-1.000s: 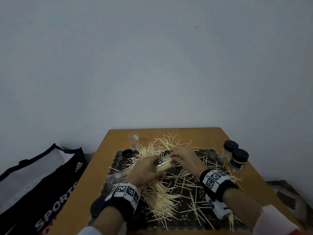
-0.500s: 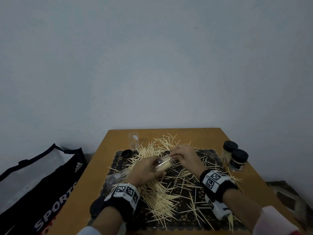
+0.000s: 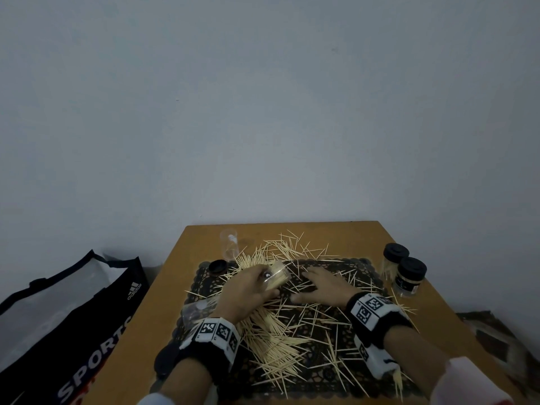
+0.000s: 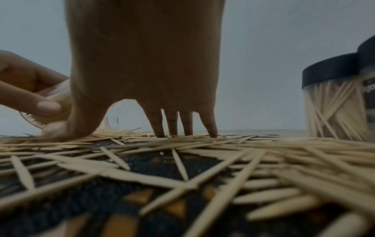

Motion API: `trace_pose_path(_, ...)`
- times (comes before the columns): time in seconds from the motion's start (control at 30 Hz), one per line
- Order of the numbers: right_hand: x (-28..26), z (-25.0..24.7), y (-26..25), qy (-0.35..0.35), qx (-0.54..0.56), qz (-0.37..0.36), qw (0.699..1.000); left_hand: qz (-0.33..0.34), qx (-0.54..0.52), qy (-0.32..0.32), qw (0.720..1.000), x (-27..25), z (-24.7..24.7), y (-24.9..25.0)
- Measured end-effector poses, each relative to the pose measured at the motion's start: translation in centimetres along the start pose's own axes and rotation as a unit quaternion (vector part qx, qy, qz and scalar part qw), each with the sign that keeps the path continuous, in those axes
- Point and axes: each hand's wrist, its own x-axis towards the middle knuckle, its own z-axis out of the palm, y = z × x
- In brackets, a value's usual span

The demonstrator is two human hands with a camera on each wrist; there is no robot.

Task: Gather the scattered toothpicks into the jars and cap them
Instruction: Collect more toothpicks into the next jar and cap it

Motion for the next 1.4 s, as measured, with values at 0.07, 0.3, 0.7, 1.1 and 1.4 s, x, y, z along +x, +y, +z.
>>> trace_pose_path(0.07, -0.3, -0.1, 0.0, -0.019, -0.014, -0.002, 1.000, -0.003, 0.005, -0.008, 1.000, -0.1, 0.0, 0.0)
trace_pose_path(0.3, -0.6, -1.8, 0.4, -0.085, -0.048, -0.015, 0.995, -0.006, 0.021, -0.018, 1.000, -0.1, -0.2, 0.2)
trace_pose_path(0.7, -1.4, -3.4, 1.3, -0.028, -0.007, -0.069, 0.997, -0.017, 0.026, -0.032, 0.999, 0.0, -0.3, 0.3)
trace_pose_path(1.1, -1.9, -3.1, 1.7, 0.020, -0.001, -0.009, 1.000, -0.012, 0.033, -0.043, 0.998, 0.0, -0.4, 0.3)
trace_pose_path(1.4, -2.3, -2.8, 0.4, 0.051, -0.057, -0.019, 0.997, -0.008, 0.041, -0.046, 0.998, 0.0, -0.2, -0.1)
